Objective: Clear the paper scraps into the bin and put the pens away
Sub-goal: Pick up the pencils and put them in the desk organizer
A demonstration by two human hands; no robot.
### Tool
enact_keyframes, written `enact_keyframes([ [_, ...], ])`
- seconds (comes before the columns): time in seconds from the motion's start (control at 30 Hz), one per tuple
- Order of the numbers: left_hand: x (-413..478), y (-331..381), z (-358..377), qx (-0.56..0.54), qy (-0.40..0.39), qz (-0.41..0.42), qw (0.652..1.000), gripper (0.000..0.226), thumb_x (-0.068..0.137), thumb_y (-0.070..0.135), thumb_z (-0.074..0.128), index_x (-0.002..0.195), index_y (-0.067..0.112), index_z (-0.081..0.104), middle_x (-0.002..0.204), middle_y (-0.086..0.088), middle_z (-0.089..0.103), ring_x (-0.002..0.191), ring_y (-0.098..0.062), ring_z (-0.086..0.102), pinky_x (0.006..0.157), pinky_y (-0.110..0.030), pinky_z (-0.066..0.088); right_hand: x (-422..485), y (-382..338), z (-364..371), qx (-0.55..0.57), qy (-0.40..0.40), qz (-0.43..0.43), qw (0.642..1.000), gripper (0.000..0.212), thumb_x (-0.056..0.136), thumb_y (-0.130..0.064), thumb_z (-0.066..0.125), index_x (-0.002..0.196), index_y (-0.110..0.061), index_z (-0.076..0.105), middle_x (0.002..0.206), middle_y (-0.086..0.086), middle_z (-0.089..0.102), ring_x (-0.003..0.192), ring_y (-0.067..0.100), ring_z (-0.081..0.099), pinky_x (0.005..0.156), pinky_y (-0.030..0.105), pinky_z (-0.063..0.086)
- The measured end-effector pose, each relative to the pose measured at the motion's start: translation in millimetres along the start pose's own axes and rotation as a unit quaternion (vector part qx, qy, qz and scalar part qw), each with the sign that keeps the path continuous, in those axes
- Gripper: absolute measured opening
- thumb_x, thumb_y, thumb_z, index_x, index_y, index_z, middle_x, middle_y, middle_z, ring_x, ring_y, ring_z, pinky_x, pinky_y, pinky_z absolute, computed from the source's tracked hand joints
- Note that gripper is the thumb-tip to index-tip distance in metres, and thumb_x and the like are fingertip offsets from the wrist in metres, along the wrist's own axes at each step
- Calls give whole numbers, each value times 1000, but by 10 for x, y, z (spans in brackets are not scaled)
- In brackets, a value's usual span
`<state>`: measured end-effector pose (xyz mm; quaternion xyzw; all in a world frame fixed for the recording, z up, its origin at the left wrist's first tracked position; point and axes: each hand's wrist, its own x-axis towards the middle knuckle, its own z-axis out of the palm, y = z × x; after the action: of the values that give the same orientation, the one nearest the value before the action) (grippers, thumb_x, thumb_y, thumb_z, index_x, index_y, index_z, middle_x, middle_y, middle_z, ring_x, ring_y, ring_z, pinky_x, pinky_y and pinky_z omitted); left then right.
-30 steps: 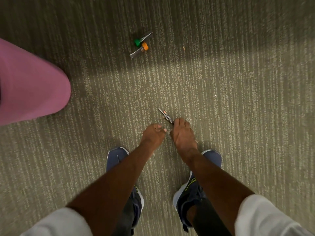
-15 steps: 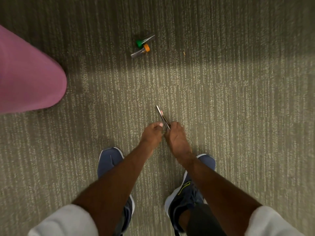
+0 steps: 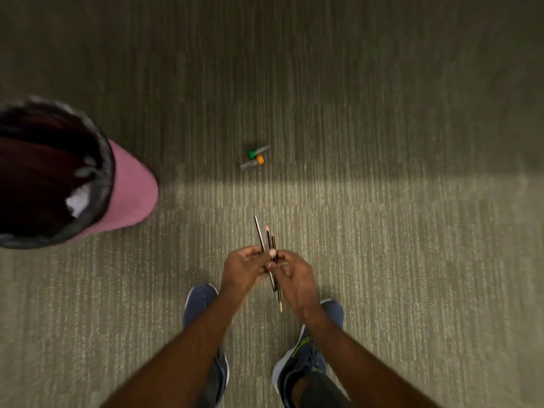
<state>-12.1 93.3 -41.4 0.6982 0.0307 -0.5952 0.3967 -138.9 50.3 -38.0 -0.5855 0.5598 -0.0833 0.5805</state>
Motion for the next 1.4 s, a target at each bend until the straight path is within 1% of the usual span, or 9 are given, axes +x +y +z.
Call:
enact_keyframes([
  [0.2,-958,1240,-158,127,-31,139,982,40,79,49,76,104,18,80,88,4,80,84,-11,77,74,-34,64,-371,-1580,-420,39,-12,-22,999,24,93,-6,66,100,-27,74,92,-4,78,83,12,75,73,25,59],
  [0.3,-1405,1896,-247,163,-84,193,964,14,94,26,69,103,21,80,94,9,80,92,-3,73,81,-24,58,-522,-2352,-581,33,0,-46,998,22,93,-11,68,105,-27,75,92,-8,78,84,10,74,74,26,59],
  [0.47,-2057,2933,-348,184,-98,250,945,35,99,15,62,95,46,77,85,22,75,83,12,62,79,-19,51,-649,-3465,-772,16,40,-66,997,17,86,-21,77,90,-37,74,80,-8,78,75,6,73,69,24,56],
  [0.6,-2413,3623,-488,164,-97,282,940,35,97,17,65,94,49,77,86,21,76,81,7,64,77,-21,54,-700,-4238,-883,0,45,-87,995,20,83,-16,79,83,-35,74,75,-10,77,74,3,72,69,19,56],
  [0.73,-2753,4183,-644,152,-60,324,932,53,92,15,71,82,67,70,86,31,74,86,13,65,89,-23,56,-778,-4971,-972,-41,51,-133,989,22,83,-13,78,75,-33,75,72,-12,76,72,-3,71,65,12,51],
  [0.83,-3002,4550,-801,157,-71,350,921,30,97,32,64,107,59,71,107,24,75,104,8,64,102,-39,54,-835,-5497,-1000,-75,48,-166,982,28,82,-14,78,84,-41,72,74,-14,76,75,-4,72,69,14,54],
  [0.97,-3429,5068,-1003,194,-79,382,900,39,104,34,49,142,41,54,137,20,63,132,5,53,116,-29,41,-861,-6189,-991,-101,52,-214,970,32,79,-16,80,81,-46,71,73,-28,72,73,-13,68,65,6,48],
  [1.23,-3920,6149,-1322,132,8,396,909,36,101,36,54,136,34,62,132,12,68,129,-6,59,114,-42,45,-754,-7577,-968,-108,12,-319,942,17,87,-26,75,98,-38,72,76,-27,68,77,-21,63,65,-1,44],
  [1.4,-4080,6718,-1397,119,47,435,891,36,104,37,50,140,36,57,135,15,65,126,4,57,112,-30,47,-556,-8250,-991,-114,-18,-368,923,14,92,-21,70,105,-23,73,83,-21,69,80,-19,63,68,-1,45],
])
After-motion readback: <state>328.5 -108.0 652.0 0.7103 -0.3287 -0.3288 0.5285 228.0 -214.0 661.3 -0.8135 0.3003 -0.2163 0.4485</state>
